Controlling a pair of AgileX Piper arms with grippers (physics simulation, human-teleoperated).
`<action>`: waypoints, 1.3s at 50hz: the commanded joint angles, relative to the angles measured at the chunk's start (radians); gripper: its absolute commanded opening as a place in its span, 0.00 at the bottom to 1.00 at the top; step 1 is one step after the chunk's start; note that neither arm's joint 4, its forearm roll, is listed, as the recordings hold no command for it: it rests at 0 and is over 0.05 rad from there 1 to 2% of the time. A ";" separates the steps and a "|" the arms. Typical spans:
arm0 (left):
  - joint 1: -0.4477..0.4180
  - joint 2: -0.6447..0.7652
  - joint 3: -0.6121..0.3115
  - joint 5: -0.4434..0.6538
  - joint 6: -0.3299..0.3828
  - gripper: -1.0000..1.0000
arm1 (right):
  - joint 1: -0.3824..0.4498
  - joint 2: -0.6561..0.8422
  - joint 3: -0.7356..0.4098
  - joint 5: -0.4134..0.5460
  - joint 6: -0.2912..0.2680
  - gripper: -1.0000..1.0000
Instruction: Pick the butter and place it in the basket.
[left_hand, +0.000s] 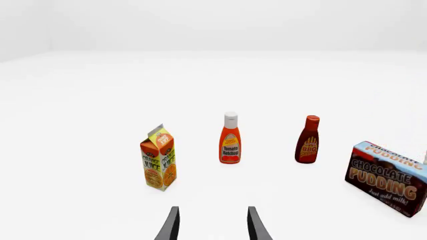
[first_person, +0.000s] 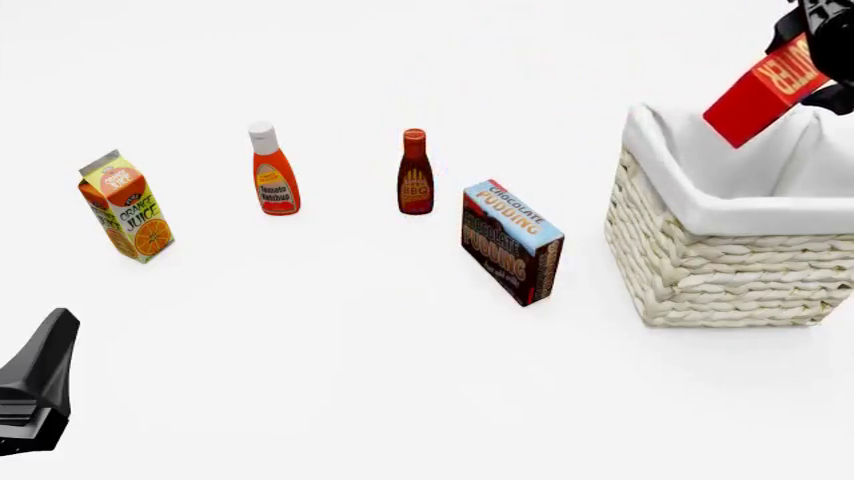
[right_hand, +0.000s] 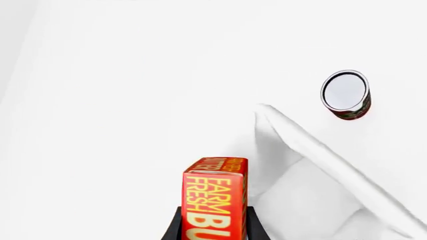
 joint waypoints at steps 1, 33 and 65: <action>0.000 0.000 0.000 0.000 0.000 1.00 | -0.018 -0.021 0.040 -0.036 0.036 0.00; 0.000 0.000 0.000 0.000 0.000 1.00 | -0.028 -0.047 0.054 -0.016 0.067 0.00; 0.000 0.000 0.000 0.000 0.000 1.00 | -0.046 -0.115 0.158 -0.048 0.086 0.00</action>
